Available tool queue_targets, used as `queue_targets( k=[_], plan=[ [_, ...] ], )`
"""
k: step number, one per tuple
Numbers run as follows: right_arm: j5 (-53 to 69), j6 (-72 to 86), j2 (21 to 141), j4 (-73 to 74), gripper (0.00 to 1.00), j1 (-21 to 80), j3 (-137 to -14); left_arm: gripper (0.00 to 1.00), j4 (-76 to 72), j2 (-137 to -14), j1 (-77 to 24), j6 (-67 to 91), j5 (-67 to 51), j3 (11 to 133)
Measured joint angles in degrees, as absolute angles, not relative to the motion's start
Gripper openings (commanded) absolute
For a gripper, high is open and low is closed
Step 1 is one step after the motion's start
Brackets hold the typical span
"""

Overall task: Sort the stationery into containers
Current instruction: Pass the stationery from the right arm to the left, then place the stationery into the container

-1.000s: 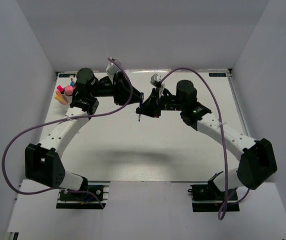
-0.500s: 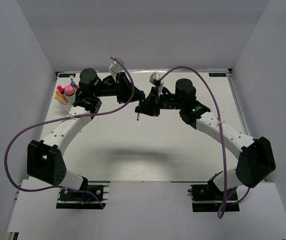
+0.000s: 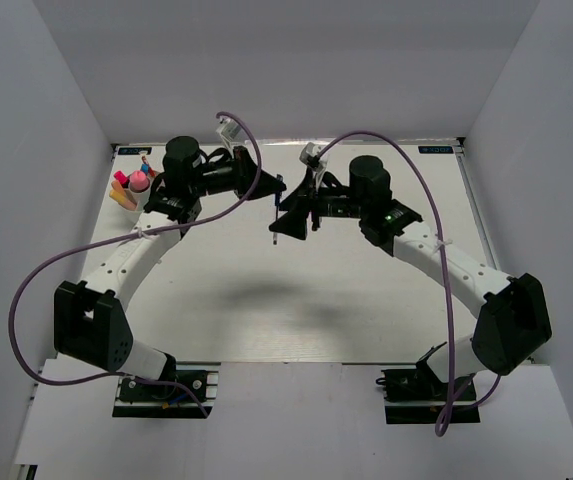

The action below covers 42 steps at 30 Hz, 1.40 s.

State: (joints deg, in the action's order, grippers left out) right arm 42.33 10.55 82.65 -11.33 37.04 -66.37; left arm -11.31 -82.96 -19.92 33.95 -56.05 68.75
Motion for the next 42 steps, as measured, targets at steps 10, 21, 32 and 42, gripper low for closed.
queue_targets(
  k=[10,21,32,42],
  plan=[
    [33.19,9.96,82.65,-0.27,0.87,28.80,-68.62,0.00,7.25,-83.11,-12.45,27.46,-18.65,73.67],
    [30.20,7.90,82.65,5.19,0.87,22.17,-68.69,0.00,-6.96,-96.38,-3.05,15.11,17.67,79.61],
    [30.22,6.26,82.65,6.13,0.88,19.40,-68.45,0.00,-7.84,-113.49,2.09,13.17,34.13,92.09],
    [31.20,5.93,82.65,5.91,0.88,18.00,-67.99,0.00,-7.66,-112.71,2.98,13.52,34.39,90.21]
  ],
)
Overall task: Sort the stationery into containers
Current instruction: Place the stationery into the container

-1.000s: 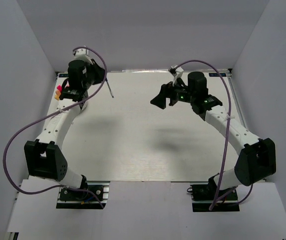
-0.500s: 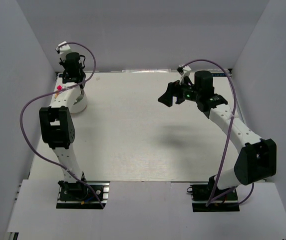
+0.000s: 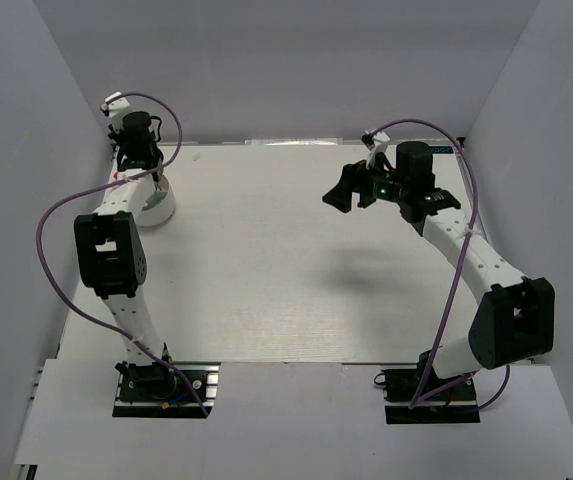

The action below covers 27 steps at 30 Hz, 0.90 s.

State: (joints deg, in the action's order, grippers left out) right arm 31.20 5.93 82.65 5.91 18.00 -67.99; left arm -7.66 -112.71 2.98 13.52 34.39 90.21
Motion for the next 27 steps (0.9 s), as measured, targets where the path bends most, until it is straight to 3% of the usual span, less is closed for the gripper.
queue_targets(
  k=[5,11,12,15,16,19,27],
  plan=[
    [31.75,6.02,82.72,5.89,0.88,17.76,-67.72,0.05,-6.87,-112.53,3.01,14.50,33.52,88.01],
    [31.92,6.00,82.74,5.89,0.88,17.45,-67.70,0.26,-5.82,-112.53,3.03,16.60,31.81,87.24],
    [31.92,6.00,82.74,5.89,0.88,17.37,-67.70,0.40,-5.58,-112.53,3.05,16.97,31.24,87.24],
    [31.90,6.00,82.74,5.91,0.88,17.26,-67.70,0.66,-5.06,-112.40,3.05,17.74,29.04,86.98],
    [31.88,6.00,82.74,5.96,0.89,17.23,-67.70,0.83,-4.71,-112.25,3.05,17.98,27.94,86.83],
    [31.90,6.44,82.74,6.11,0.88,17.06,-67.70,0.98,-3.22,-111.33,3.05,18.26,24.88,86.61],
    [31.27,9.10,82.81,7.66,0.89,13.37,-67.72,0.98,7.07,-103.53,2.66,10.48,9.91,89.38]
  ],
)
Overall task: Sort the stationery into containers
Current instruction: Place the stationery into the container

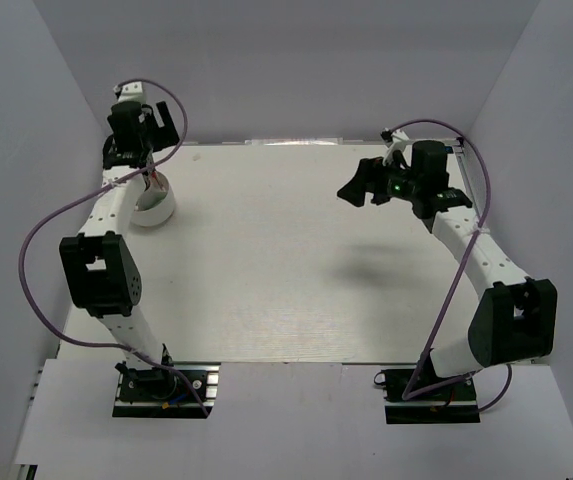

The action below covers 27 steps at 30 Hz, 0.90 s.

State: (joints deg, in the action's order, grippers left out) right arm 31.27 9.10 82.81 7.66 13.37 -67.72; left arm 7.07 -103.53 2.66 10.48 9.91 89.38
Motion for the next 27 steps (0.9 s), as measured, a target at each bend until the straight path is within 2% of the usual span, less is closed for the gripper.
queue_targets(
  k=[6,8,14,16,27],
  plan=[
    [29.71,9.43,82.72,10.83,0.89,7.40,-67.70,0.98,26.22,-104.88,-2.39,0.84,-9.52,108.57],
    [29.04,8.54,82.37,11.79,0.89,5.61,-67.64,0.98,30.68,-105.14,-4.54,-1.21,-14.44,109.36],
    [27.31,4.56,77.41,13.89,0.89,0.97,-62.83,0.98,33.36,-100.68,-8.91,-3.84,-21.65,85.71],
    [27.31,3.57,76.05,14.24,0.89,-0.01,-60.80,0.98,33.93,-99.83,-8.82,-4.29,-21.91,81.69],
    [27.42,1.30,73.63,15.07,0.89,-4.10,-51.09,0.98,31.81,-91.77,-8.69,-5.52,-18.79,76.36]
  ],
)
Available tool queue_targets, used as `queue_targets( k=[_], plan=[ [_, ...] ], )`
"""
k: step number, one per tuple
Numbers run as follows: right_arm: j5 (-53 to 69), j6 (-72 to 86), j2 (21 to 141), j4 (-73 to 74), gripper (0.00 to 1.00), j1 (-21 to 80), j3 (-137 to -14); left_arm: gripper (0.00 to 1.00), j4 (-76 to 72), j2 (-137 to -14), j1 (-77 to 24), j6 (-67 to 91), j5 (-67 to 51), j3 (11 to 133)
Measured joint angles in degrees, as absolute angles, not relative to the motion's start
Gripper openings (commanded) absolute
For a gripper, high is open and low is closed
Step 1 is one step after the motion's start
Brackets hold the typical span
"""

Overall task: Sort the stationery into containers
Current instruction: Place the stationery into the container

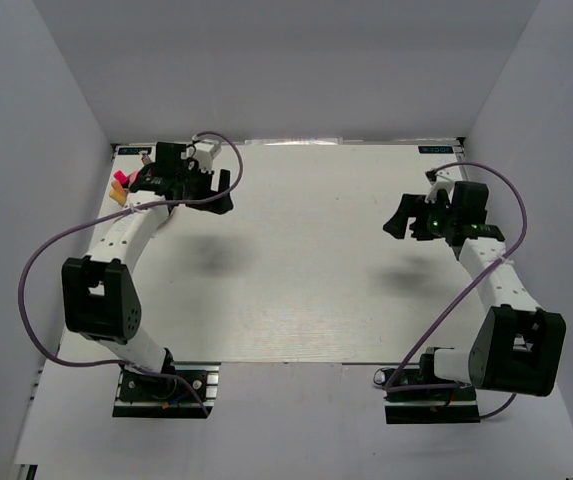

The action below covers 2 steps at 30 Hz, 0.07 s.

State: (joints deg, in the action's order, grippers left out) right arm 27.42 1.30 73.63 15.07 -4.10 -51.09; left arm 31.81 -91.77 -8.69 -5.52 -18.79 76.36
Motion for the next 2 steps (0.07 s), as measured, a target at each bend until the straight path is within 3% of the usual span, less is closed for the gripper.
queue_targets(
  k=[2],
  plan=[
    [27.49,1.10,73.63,15.07,0.89,-4.27,-50.87,0.98,31.70,-92.16,-8.69,-4.84,-17.67,76.34]
  ],
)
